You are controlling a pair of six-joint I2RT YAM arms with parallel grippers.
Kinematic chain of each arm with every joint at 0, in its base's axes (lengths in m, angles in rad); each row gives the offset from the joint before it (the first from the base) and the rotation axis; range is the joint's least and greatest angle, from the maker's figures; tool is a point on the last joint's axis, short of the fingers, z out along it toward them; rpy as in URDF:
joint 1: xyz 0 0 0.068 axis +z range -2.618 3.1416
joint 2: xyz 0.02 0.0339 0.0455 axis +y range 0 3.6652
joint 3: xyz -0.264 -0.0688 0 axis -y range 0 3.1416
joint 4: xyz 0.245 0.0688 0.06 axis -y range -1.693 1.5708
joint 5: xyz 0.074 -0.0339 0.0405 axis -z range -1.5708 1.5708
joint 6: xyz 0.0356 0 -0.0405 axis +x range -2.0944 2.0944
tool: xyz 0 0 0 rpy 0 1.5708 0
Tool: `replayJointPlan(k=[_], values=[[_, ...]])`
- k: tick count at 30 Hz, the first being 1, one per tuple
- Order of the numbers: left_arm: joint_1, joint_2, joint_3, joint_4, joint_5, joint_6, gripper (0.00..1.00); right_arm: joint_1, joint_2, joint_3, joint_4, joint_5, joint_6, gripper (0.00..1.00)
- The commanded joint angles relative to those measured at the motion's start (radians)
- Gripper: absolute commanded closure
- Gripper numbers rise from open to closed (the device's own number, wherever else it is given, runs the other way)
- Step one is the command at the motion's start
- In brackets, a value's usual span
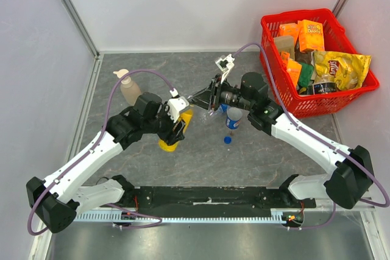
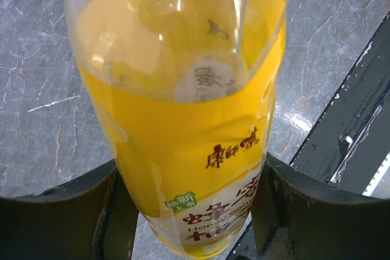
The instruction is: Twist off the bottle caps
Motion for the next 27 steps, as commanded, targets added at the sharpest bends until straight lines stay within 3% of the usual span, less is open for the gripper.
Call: replayJointPlan(k=[1, 8, 13, 20, 27], values=[[0.003, -0.005, 0.043, 0.03, 0.026, -0.023, 0.98, 0.003, -0.001, 0.041, 0.002, 0.005, -0.019, 0.76], [0.003, -0.014, 0.042, 0.028, 0.059, -0.02, 0.98, 0.004, -0.023, 0.008, 0.093, -0.037, 0.011, 0.92], [0.003, -0.035, 0.04, 0.028, 0.165, 0.001, 0.98, 0.003, -0.035, 0.002, 0.1, -0.053, 0.0, 1.0], [0.002, -0.072, 0.043, 0.028, 0.334, 0.038, 0.98, 0.003, -0.066, -0.012, 0.143, -0.129, -0.054, 1.0], [0.003, -0.072, 0.04, 0.027, 0.498, 0.064, 0.98, 0.003, -0.078, -0.026, 0.226, -0.299, -0.08, 1.0]])
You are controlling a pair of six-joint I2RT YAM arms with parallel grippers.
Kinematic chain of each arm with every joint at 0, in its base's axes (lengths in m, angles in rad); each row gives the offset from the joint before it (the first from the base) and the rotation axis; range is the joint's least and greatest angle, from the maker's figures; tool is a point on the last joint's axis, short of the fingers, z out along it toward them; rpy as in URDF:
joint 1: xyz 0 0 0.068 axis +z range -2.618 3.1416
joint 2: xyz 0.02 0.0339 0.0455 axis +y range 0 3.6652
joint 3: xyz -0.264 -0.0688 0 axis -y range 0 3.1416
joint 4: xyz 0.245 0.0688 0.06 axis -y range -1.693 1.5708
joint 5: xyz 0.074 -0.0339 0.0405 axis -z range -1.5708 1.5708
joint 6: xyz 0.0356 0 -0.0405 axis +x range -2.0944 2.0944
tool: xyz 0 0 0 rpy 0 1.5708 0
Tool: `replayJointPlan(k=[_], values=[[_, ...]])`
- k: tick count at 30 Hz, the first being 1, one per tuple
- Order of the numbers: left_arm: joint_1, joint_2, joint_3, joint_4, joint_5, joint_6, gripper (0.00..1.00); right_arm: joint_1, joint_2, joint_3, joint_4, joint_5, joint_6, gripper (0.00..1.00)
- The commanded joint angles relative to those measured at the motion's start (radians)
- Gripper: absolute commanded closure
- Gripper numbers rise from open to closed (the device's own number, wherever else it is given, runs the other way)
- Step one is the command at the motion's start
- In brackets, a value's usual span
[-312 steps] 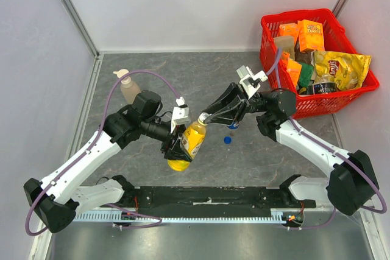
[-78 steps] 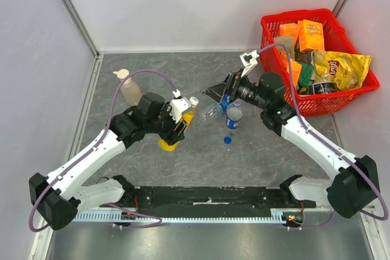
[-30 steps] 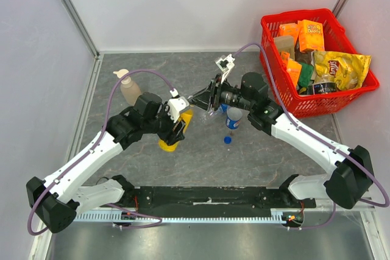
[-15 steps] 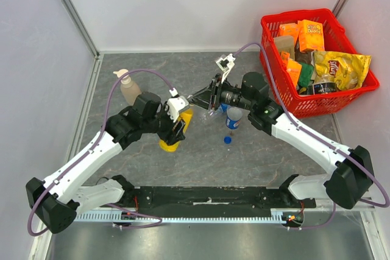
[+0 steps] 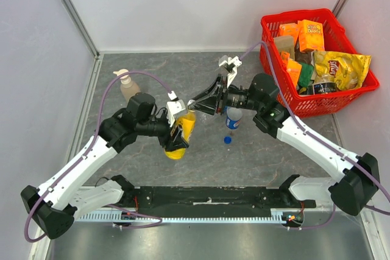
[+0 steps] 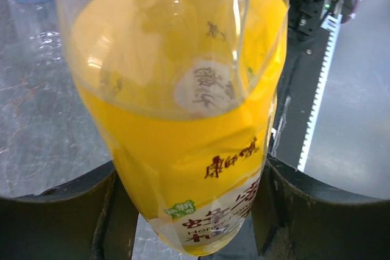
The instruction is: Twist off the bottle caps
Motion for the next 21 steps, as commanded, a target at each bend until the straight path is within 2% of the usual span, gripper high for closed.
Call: replayJointPlan(k=[1, 6, 14, 21], values=[[-0.012, -0.008, 0.036, 0.022, 0.225, 0.072, 0.98, 0.002, -0.017, -0.017, 0.136, -0.115, -0.038, 1.0], [-0.01, 0.006, 0.046, -0.001, 0.332, 0.098, 0.98, 0.002, -0.034, -0.046, 0.225, -0.221, -0.043, 1.0], [-0.012, 0.004, 0.051, -0.013, 0.457, 0.127, 0.98, 0.002, -0.092, -0.083, 0.303, -0.299, -0.056, 1.0], [-0.01, 0.044, 0.088, -0.054, 0.56, 0.149, 0.98, 0.002, -0.078, -0.111, 0.493, -0.364, 0.065, 1.0]])
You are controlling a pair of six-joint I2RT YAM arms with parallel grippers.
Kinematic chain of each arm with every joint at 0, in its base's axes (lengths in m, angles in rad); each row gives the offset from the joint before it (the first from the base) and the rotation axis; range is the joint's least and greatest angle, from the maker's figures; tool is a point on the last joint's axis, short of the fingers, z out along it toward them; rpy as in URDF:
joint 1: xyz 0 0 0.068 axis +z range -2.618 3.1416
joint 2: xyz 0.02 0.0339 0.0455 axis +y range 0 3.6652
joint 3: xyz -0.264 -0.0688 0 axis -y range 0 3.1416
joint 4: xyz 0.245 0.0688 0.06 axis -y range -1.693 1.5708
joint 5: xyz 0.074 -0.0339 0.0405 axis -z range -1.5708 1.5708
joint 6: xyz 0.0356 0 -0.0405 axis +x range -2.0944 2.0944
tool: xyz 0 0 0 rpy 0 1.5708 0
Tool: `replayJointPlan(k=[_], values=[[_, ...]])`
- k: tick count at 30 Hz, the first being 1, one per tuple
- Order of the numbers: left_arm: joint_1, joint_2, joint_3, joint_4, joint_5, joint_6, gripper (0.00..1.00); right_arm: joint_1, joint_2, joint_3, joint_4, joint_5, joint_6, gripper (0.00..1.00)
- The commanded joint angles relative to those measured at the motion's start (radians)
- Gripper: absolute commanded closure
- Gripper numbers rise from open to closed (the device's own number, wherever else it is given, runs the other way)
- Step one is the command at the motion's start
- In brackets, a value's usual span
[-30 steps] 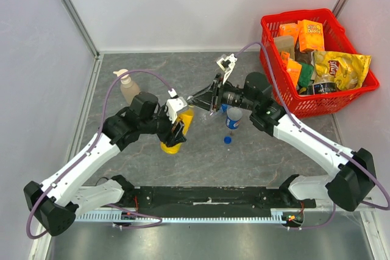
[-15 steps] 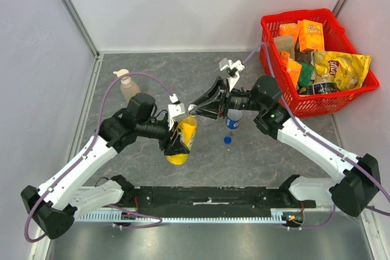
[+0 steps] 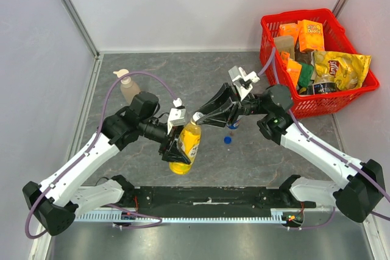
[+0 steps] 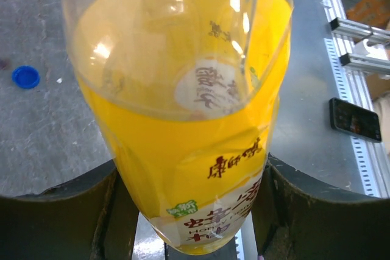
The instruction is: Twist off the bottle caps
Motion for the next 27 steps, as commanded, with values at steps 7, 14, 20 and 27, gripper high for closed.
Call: replayJointPlan(k=[7, 14, 20, 27], values=[[-0.004, 0.022, 0.066, -0.032, 0.127, 0.07, 0.98, 0.004, -0.038, -0.003, 0.122, -0.024, 0.055, 1.0], [-0.004, 0.011, 0.064, -0.032, 0.081, 0.065, 0.98, 0.004, -0.127, 0.031, -0.182, 0.229, -0.136, 1.0], [-0.005, 0.017, 0.057, -0.015, 0.013, 0.038, 0.98, 0.004, -0.173, 0.026, -0.283, 0.327, -0.181, 1.0], [-0.004, 0.033, 0.05, 0.042, -0.343, -0.08, 0.98, 0.004, -0.198, -0.015, -0.357, 0.321, -0.222, 1.0]])
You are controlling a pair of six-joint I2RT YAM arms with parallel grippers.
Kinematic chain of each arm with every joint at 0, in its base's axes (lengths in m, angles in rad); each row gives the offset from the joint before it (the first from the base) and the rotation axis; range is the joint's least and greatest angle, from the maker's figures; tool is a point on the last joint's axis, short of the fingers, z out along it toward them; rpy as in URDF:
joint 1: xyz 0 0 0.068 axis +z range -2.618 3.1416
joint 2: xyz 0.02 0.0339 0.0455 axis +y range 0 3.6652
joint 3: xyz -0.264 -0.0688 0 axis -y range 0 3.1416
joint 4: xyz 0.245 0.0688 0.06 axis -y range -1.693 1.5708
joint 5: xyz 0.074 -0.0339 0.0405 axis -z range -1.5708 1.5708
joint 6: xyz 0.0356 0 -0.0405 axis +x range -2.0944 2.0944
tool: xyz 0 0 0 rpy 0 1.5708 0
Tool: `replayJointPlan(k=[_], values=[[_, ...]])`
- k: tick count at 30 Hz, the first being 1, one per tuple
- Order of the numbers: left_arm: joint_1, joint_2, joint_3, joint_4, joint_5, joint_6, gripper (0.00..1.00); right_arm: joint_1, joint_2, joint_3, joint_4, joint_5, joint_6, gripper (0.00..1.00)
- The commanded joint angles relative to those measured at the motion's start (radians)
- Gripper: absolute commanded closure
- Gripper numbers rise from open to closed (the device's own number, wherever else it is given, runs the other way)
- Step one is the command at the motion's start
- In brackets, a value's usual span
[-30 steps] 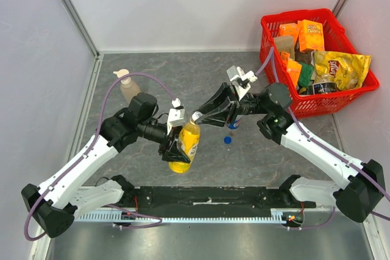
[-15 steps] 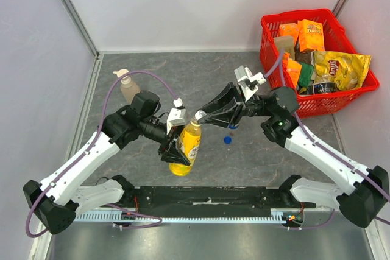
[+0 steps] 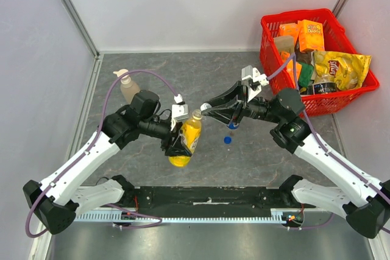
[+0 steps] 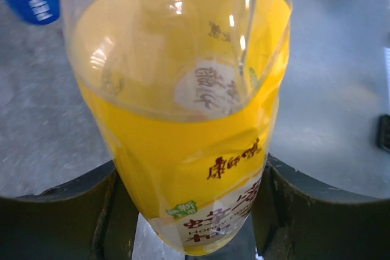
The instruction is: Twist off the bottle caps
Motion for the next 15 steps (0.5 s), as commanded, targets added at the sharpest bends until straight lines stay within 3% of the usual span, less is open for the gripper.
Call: replayJointPlan(k=[1, 6, 15], values=[[-0.003, 0.013, 0.021, 0.063, -0.266, -0.085, 0.98, 0.003, -0.034, -0.009, -0.077, 0.028, -0.065, 1.0], [-0.003, 0.033, 0.007, 0.132, -0.41, -0.178, 0.98, 0.003, -0.046, -0.028, -0.193, 0.074, -0.13, 1.0], [0.001, 0.039, -0.019, 0.288, -0.757, -0.335, 0.98, 0.016, -0.06, -0.123, -0.25, 0.126, -0.151, 1.0]])
